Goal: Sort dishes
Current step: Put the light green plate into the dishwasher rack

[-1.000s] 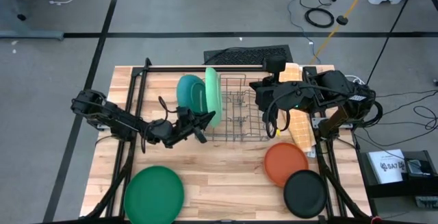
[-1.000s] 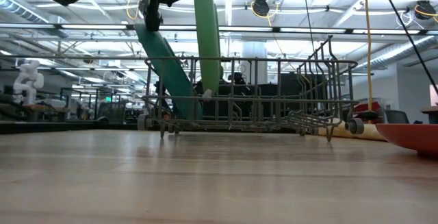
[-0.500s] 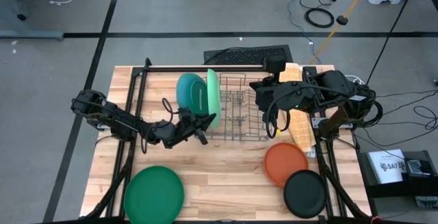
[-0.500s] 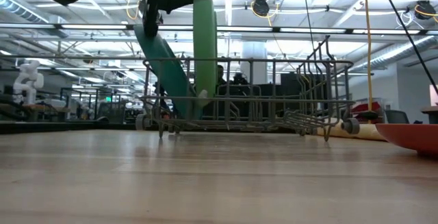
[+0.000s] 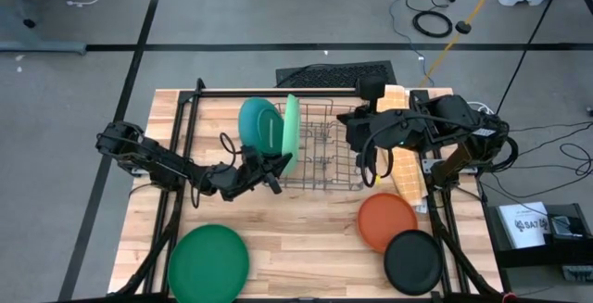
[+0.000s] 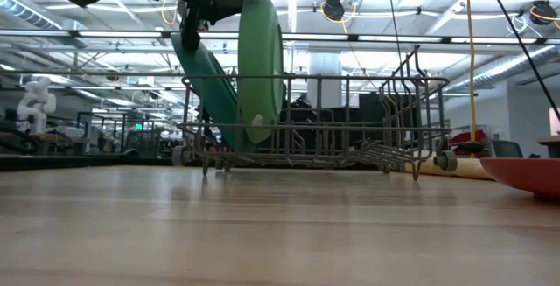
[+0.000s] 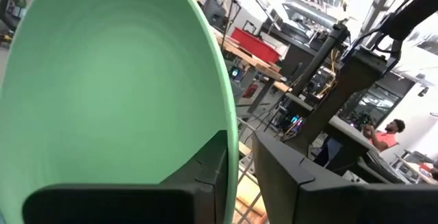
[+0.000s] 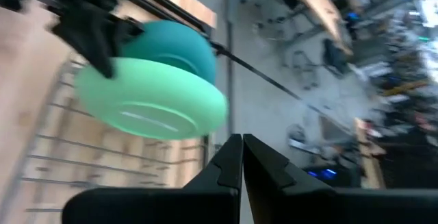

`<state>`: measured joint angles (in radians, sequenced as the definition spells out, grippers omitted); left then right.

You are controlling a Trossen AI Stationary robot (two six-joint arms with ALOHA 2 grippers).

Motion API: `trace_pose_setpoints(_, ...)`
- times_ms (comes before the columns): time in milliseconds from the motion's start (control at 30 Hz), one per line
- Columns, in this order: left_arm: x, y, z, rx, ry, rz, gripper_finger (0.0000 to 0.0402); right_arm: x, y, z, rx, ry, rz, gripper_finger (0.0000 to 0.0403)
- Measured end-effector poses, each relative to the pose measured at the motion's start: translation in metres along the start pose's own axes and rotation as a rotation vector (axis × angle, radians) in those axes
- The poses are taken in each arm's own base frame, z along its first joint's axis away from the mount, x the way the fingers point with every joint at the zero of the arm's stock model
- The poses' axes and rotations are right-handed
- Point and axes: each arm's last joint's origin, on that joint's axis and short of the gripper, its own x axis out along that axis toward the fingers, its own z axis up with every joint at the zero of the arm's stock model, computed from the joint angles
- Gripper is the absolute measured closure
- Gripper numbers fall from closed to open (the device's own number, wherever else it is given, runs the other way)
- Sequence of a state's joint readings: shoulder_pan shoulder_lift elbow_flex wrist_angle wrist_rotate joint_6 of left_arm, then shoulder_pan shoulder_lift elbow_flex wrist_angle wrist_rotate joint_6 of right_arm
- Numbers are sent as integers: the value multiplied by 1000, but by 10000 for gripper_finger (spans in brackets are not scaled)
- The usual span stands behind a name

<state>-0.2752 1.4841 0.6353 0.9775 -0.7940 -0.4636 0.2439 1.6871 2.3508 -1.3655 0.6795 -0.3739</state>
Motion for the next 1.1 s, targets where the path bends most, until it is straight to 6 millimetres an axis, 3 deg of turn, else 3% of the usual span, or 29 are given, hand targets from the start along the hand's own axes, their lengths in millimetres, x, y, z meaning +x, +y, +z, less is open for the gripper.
trace_pose_setpoints(233, 0, 0, 0, 5, -1, -2, 322, 19, 18, -2, 0, 44, 102, 399)
trace_pose_setpoints(600, 0, -1, -1, 32, 35, -63, 316, 88, 58, -20, -3, 168, 229, 399)
trace_pose_setpoints(900, -1, -1, -5, 8, 75, -61, 225, 140, 89, -37, 12, 124, 308, 399)
trace_pose_setpoints(1100, -1, -2, -4, 1, 80, -84, 164, 153, 96, -43, 28, 116, 311, 399)
